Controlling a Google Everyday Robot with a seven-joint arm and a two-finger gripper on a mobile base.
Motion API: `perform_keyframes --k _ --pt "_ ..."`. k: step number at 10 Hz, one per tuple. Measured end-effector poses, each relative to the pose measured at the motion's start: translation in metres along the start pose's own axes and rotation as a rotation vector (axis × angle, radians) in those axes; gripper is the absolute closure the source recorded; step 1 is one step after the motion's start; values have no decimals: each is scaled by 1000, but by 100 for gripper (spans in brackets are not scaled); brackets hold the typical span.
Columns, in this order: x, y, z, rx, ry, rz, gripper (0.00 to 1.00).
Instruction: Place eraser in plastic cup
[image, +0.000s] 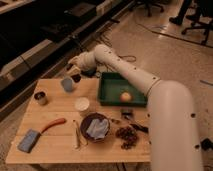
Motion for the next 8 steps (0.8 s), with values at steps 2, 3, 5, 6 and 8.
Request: perform_keyframes --k 2,3,5,6,8 --pt "8 -22 25 -18 3 -15 100" --pt "13 -31 34 -30 8 -18 100" --pt "14 -43 49 -46 9 -26 100" --pt "12 -45 56 -53 5 -31 100" --pt "4 -43 69 -74 -6 -45 100"
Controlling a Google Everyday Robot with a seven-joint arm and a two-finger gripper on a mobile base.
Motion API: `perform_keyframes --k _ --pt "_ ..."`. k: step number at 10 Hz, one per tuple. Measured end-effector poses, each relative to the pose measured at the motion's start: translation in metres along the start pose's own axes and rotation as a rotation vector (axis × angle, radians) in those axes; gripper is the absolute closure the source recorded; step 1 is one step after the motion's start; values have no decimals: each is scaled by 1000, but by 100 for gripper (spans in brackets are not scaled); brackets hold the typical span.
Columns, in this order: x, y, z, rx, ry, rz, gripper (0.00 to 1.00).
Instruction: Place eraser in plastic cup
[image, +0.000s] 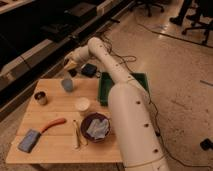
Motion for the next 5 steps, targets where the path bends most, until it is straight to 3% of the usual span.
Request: perform_keyframes --k 5 --pt "-12 0 13 -23 -28 -27 100"
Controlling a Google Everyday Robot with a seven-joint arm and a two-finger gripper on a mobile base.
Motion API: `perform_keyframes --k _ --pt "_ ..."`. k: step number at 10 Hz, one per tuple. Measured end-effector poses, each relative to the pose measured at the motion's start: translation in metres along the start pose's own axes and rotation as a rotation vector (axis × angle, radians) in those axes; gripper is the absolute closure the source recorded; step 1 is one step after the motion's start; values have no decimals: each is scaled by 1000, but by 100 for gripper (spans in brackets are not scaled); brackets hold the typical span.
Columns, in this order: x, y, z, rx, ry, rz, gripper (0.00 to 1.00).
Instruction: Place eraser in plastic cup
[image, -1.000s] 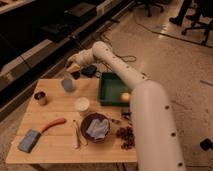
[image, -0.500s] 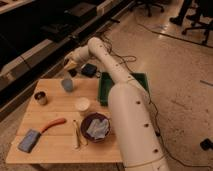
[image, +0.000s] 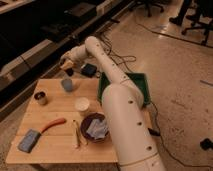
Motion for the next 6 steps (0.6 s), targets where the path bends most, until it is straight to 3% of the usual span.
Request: perform_keyframes --k 6 --pt "-4 7 13 -24 -47 -17 100"
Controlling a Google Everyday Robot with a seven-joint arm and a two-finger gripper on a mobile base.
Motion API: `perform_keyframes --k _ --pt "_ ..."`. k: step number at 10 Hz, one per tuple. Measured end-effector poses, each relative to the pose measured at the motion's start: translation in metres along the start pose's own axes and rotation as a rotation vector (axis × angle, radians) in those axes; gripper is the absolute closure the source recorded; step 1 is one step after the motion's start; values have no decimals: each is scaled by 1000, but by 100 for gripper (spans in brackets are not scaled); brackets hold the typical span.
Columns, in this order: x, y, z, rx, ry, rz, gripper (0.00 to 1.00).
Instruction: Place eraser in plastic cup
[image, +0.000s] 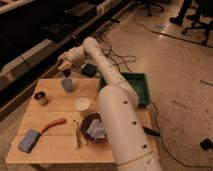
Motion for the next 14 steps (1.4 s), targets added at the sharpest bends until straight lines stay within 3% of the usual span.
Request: perform_keyframes --k 6,14 --pt "3 8 3 -18 -21 18 100" --pt "8 21 2 -37 -19 48 100"
